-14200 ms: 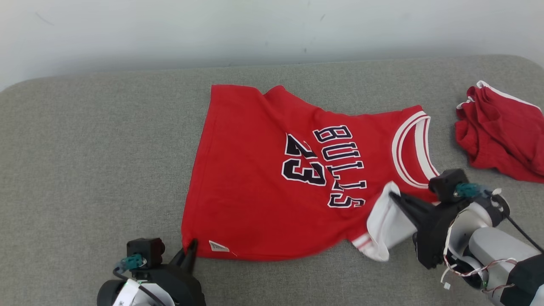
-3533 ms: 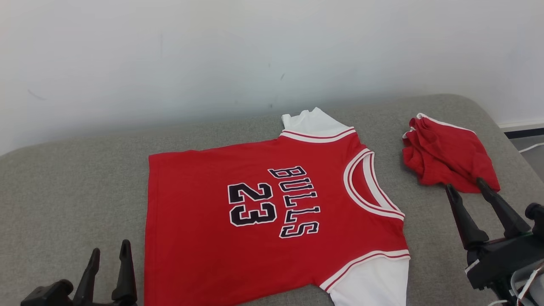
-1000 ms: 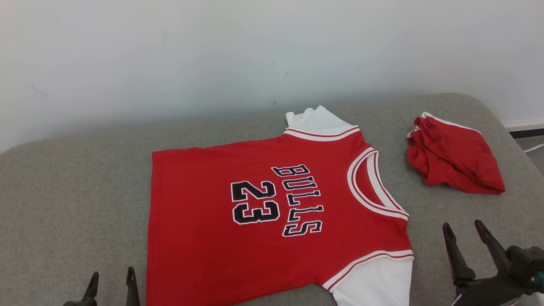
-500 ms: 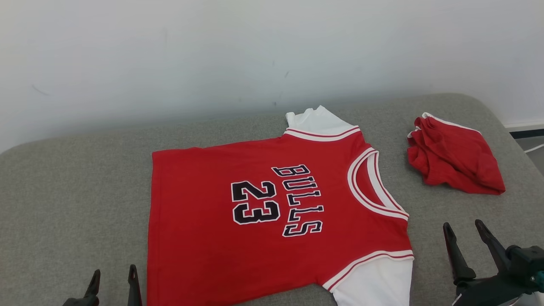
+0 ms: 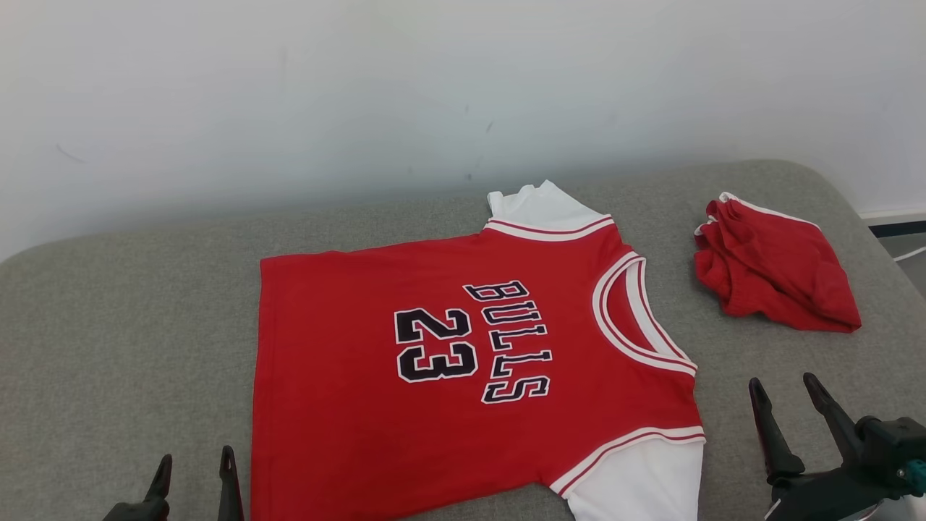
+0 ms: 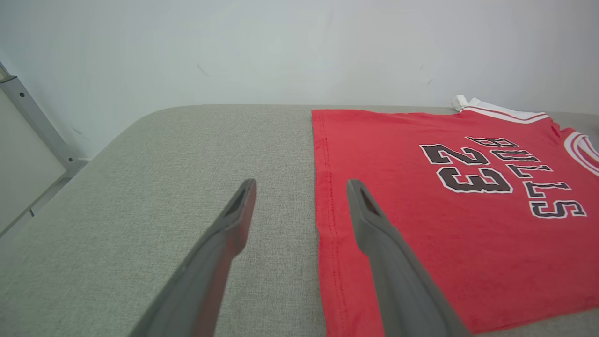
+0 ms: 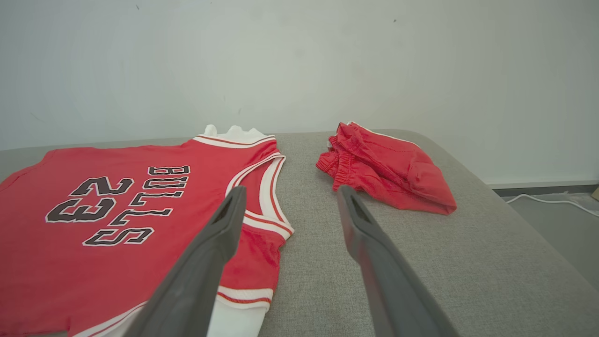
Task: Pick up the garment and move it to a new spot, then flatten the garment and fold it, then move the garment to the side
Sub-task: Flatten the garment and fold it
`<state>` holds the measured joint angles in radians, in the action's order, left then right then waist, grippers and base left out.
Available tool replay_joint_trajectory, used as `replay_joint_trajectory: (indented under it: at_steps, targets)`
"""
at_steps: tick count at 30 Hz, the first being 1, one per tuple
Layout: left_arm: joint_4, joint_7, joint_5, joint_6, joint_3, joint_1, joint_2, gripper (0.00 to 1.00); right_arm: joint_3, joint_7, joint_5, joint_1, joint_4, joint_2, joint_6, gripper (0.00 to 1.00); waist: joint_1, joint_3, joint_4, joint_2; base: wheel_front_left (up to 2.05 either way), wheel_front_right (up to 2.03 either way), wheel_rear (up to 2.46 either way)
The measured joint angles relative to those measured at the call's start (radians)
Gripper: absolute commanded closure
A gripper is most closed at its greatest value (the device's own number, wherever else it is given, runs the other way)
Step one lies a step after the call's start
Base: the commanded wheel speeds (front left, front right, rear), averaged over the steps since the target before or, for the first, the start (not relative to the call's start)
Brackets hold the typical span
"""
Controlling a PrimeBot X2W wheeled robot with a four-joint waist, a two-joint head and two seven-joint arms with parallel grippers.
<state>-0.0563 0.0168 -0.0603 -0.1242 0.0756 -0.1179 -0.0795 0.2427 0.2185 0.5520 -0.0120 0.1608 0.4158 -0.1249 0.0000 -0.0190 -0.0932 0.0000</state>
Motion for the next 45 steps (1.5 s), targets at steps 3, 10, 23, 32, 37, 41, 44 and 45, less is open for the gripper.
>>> replay_joint_trajectory:
  at_steps: [3,10,23,32,37,41,44,45]
  targets:
    - [0.0,-0.009,0.01,0.0,0.002,0.0,-0.002,0.0,0.001,-0.005,0.0,0.001,0.001,-0.002,0.0,0.0,0.0,-0.002,0.001,0.0,0.0,0.0,0.0]
    - [0.013,-0.022,0.026,0.003,0.007,0.001,-0.018,0.0,0.009,-0.016,0.0,0.003,0.0,-0.003,0.0,0.0,0.0,-0.005,0.004,0.0,0.0,0.0,0.0]
    - [0.021,-0.044,0.026,0.05,0.039,0.002,-0.04,0.0,0.014,-0.036,0.0,0.003,0.0,-0.002,0.002,0.0,0.0,-0.007,0.011,0.0,0.0,0.0,0.0]
    - [-0.012,-0.152,-0.054,0.138,0.068,0.001,-0.042,0.0,0.066,-0.187,0.071,-0.002,0.031,-0.004,0.043,0.0,0.0,0.003,0.012,0.0,0.0,0.0,0.0]
    - [-0.071,-0.221,-0.094,0.16,0.068,0.002,-0.037,0.0,0.107,-0.297,0.103,-0.006,0.049,-0.006,0.055,0.0,0.0,0.023,0.014,0.0,0.0,0.0,0.0]
    - [-0.113,-0.252,-0.106,0.16,0.06,0.011,-0.036,0.0,0.127,-0.37,0.117,-0.009,0.06,-0.006,0.06,0.0,0.0,0.046,0.014,0.0,0.0,0.0,0.0]
    - [-0.128,-0.265,-0.108,0.162,0.059,0.045,-0.031,0.0,0.141,-0.415,0.126,-0.008,0.062,-0.008,0.061,0.0,0.0001,0.066,0.015,0.0001,0.0,0.0,0.0]
    - [-0.132,-0.272,-0.109,0.168,0.059,0.057,-0.03,0.0,0.144,-0.424,0.13,-0.008,0.062,-0.013,0.063,0.0,0.0001,0.072,0.015,0.0,0.0,0.0,0.0]
